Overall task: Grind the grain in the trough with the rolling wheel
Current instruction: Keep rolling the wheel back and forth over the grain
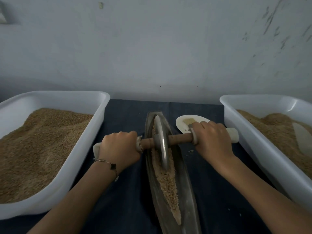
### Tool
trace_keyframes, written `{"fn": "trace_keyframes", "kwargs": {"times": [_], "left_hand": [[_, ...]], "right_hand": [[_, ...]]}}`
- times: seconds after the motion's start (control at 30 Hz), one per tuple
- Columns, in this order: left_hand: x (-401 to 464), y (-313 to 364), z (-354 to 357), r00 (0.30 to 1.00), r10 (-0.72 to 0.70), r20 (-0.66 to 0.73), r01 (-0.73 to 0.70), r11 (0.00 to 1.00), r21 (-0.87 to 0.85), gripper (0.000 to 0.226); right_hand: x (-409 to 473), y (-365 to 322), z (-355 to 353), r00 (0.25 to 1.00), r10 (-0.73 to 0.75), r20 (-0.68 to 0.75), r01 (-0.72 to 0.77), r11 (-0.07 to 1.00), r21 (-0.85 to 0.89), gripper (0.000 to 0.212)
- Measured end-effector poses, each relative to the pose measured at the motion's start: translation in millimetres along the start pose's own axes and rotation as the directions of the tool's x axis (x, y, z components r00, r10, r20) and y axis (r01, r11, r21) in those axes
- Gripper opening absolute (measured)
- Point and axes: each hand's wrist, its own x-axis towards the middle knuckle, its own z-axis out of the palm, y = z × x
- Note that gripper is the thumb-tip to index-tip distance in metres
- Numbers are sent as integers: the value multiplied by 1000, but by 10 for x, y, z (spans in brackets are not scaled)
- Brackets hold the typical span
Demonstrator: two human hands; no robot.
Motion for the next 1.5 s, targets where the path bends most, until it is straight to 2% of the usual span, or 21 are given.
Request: {"fn": "trace_keyframes", "kwargs": {"times": [0.17,0.33,0.4,0.47,0.63,0.8,0.9,0.97,1.03,1.13,1.27,1.33,1.43,1.5], "left_hand": [[-407,41,-148,995,72,73,-71,997,-11,23],[-857,127,-292,996,79,-49,-78,996,37,32],[-919,125,-319,984,149,-99,-147,989,24,44],[-894,124,-390,975,186,-123,-189,982,-15,51],[-546,74,-131,993,92,-77,-88,995,54,23],[-38,13,-51,996,74,-46,-73,997,17,22],[187,-15,-40,997,63,-55,-61,998,36,23],[281,-27,-22,998,44,-33,-43,999,13,23],[318,-44,-9,1000,25,2,-25,999,-21,22],[217,-75,-7,997,7,72,-1,997,-81,20],[-78,-30,-85,997,19,79,-13,997,-79,20],[-271,33,-170,998,27,64,-26,999,-24,21],[-581,132,-284,997,52,49,-55,997,55,21],[-727,186,-359,997,61,57,-64,997,53,21]], "right_hand": [[-371,31,-283,989,-95,-116,101,994,50,28],[-632,41,-543,986,-110,-124,118,991,61,30],[-663,35,-603,987,-113,-117,122,990,73,30],[-658,32,-587,990,-102,-102,110,991,74,31],[-476,37,-317,998,-54,-31,56,996,72,34],[-107,47,20,996,23,89,-26,999,31,25],[93,88,129,977,57,206,-57,998,-6,10],[170,84,144,982,56,182,-61,998,21,5],[216,60,138,988,52,148,-54,998,12,9],[195,28,53,986,25,164,-22,1000,-19,5],[-16,21,-131,975,-12,224,21,999,-38,25],[-173,11,-266,976,-1,217,-1,1000,9,26],[-403,-14,-455,957,19,291,-28,999,28,25],[-511,-8,-582,960,-1,281,-16,998,56,39]]}}
